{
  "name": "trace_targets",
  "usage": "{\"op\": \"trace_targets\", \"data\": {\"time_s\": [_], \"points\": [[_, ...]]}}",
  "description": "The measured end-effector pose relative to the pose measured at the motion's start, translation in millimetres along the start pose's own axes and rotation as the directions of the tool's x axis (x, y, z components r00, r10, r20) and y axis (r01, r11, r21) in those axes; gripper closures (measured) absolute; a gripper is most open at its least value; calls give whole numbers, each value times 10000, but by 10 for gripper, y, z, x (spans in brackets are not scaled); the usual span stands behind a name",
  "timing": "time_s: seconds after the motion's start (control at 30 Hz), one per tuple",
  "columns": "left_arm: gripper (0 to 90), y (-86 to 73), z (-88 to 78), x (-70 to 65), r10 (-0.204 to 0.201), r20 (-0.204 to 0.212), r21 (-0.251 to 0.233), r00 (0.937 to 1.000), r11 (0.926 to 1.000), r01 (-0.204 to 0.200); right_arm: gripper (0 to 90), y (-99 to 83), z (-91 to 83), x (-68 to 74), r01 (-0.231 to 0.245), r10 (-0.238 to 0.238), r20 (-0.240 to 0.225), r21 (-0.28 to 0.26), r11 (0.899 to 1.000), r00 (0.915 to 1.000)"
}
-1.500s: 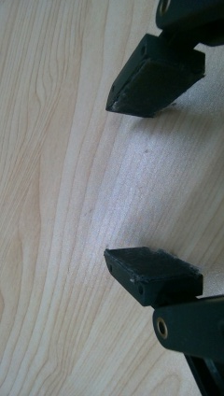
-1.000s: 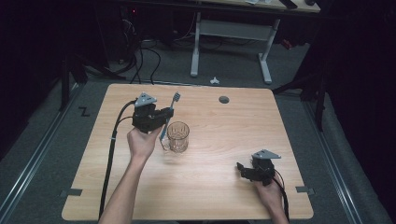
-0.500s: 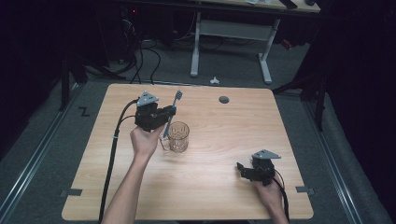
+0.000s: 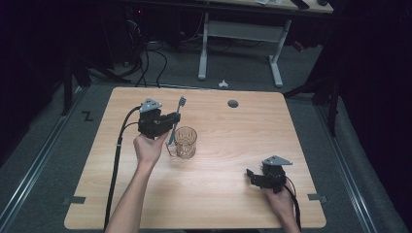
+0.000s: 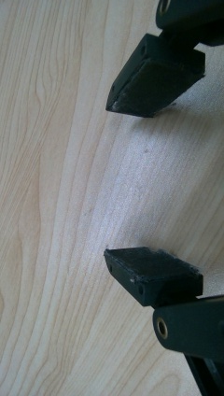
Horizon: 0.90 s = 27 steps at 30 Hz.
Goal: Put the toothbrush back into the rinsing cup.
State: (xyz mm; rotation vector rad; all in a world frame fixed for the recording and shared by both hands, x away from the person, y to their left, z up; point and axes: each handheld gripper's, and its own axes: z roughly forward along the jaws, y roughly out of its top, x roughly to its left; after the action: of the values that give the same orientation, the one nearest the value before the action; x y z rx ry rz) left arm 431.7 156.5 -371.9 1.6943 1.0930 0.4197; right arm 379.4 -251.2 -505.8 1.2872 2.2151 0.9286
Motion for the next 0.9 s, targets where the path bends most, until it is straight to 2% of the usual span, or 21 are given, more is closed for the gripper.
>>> {"op": "trace_targets", "data": {"time_s": [0.9], "points": [[794, -21, -59, 17, 224, -191, 582, 9996, 9981, -213, 246, 0, 0, 0, 0, 0, 0, 2, 10000, 10000]]}}
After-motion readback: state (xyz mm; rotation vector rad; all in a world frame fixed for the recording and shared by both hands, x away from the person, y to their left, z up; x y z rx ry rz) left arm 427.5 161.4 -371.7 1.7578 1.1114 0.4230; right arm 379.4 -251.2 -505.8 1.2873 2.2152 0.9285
